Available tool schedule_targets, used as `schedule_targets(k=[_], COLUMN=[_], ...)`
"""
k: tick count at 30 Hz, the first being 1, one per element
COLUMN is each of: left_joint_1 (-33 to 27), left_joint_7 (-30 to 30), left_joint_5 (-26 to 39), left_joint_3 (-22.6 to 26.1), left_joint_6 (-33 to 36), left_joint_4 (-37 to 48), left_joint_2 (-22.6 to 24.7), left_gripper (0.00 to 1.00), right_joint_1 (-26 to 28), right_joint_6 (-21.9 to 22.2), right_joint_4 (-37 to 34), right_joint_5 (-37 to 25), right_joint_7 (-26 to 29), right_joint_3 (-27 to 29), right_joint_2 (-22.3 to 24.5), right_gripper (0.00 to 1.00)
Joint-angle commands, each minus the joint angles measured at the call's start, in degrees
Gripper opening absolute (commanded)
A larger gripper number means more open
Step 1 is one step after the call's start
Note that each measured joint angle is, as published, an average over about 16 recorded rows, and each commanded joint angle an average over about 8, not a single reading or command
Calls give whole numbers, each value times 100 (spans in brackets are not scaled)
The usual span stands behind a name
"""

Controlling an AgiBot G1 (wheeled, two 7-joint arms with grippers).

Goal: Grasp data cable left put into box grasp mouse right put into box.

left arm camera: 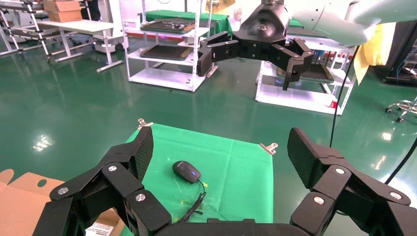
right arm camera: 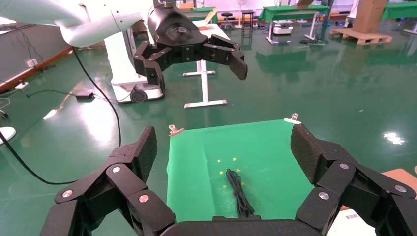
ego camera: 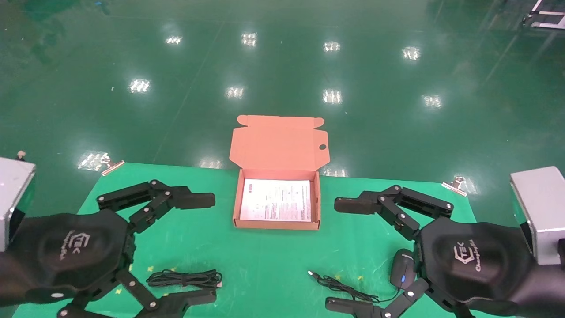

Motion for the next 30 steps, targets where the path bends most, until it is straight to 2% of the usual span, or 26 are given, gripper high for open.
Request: schedule_targets(k=[1, 9, 15, 22, 30], left_joint_1=[4, -120, -308, -772, -1387], left_joint_7=[-6, 57, -19, -191, -139], left_joint_5=[-6, 166, 459, 1256, 2898], left_joint_3=[0, 81, 266, 752, 1508], left_joint_6=[-3, 86, 153, 294, 186], left_joint_4=[4, -87, -109, -188, -292], left_joint_2=[3, 32, 106, 265, 540], left_gripper=[100, 100, 100, 100, 100], right_joint_1=[-2, 61, 305, 1069, 2382], right_joint_6=[-1, -8, -92, -368, -468], right_joint_4=[-1, 50, 208, 379, 428], right_joint_5=[4, -149, -678, -1923, -3660], right_joint_7=[1, -41, -83, -377, -1018], right_joint_3=[2, -22, -160, -692, -2198], right_joint_2=[-2, 70, 238, 298, -2], right_gripper=[100, 100, 100, 100, 100])
